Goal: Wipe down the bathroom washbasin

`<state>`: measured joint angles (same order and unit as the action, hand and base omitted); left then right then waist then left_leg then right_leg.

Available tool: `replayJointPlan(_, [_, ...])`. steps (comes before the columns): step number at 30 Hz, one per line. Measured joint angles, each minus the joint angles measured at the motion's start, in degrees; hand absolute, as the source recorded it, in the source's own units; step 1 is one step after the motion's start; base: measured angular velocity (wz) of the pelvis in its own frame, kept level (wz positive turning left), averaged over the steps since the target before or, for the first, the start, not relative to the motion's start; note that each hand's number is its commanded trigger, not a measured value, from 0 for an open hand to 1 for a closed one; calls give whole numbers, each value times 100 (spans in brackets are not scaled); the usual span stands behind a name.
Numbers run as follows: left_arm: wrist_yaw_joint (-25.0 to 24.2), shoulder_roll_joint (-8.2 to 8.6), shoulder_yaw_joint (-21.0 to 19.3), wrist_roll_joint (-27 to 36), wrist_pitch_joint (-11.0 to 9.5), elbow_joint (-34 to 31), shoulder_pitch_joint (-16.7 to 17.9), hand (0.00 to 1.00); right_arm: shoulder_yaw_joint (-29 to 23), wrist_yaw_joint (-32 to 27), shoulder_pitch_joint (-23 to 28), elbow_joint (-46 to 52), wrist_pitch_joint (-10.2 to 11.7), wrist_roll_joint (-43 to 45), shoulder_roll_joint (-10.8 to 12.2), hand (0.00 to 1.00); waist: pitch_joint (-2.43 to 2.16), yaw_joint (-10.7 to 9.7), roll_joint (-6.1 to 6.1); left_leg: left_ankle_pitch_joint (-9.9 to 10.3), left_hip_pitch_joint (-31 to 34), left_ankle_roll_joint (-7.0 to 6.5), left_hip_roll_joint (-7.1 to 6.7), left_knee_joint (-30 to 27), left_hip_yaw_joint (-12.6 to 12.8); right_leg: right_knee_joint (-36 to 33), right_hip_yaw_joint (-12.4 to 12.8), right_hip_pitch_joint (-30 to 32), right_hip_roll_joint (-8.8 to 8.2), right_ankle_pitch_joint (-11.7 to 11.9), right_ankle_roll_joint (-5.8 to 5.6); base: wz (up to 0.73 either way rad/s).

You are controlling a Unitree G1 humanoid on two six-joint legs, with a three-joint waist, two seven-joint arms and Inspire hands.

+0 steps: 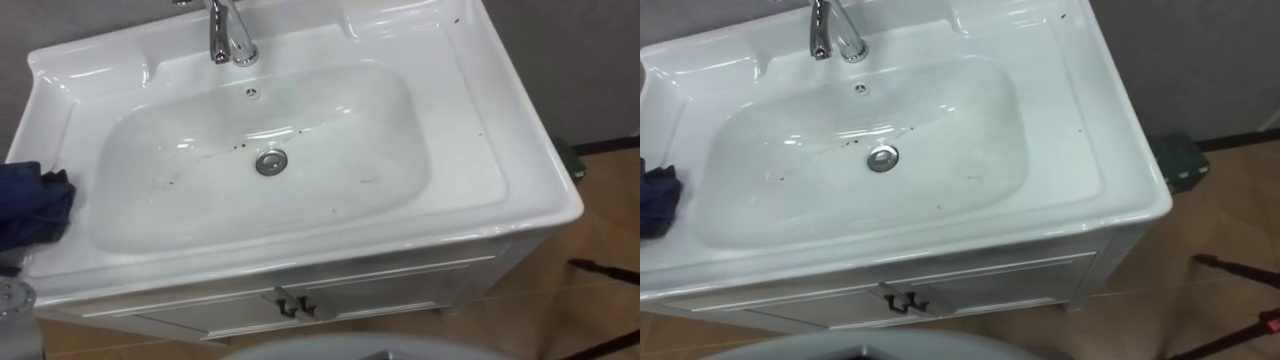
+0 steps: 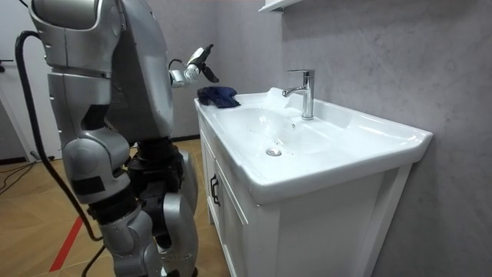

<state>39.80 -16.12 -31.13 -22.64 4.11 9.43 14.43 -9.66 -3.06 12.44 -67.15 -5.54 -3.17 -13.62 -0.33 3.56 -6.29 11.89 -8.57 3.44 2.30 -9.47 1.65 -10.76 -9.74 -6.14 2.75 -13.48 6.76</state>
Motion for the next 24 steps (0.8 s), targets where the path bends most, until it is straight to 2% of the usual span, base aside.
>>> replayJointPlan(3, [0,1,1,282,-91,-122,0,0,57,0,3,-4,75,-105,24,0,21,-16,-6,0,-2,0,0,0,7,-1,17,5,1,0,0,0])
replayJointPlan(6, [0,2,2,318,-177,-370,0,0,106,3,7,-23,116,-171,29,0,16,-25,41,0,-9,0,0,0,11,-7,23,4,1,2,-2,0])
replayJointPlan(8, [6,13,34,367,-220,-775,1,0,110,5,1,-30,120,-351,35,0,38,-28,59,0,-14,0,0,0,11,4,19,-10,2,3,-3,0])
replayJointPlan(13, [89,21,217,393,-345,-1245,-43,0,118,-32,7,-56,184,-583,54,0,70,-44,28,0,-68,0,-2,1,21,18,22,-82,0,4,-9,-1])
replayJointPlan(18, [332,21,203,466,-510,-1399,-43,0,165,-105,76,-39,213,-774,54,0,61,-31,4,0,-58,0,-3,-4,24,86,35,-88,8,5,-7,-2])
replayJointPlan(21, [378,20,-10,546,-548,-1379,-51,0,145,-106,145,-45,224,-640,44,0,56,-2,-4,0,-44,0,-5,-2,21,35,48,-63,9,5,-6,-5])
replayJointPlan(24, [537,-56,-458,1000,-594,-1269,-128,0,152,-163,143,-40,213,-541,16,0,26,114,-39,-1,7,0,3,-1,83,-13,167,18,20,6,-3,-23])
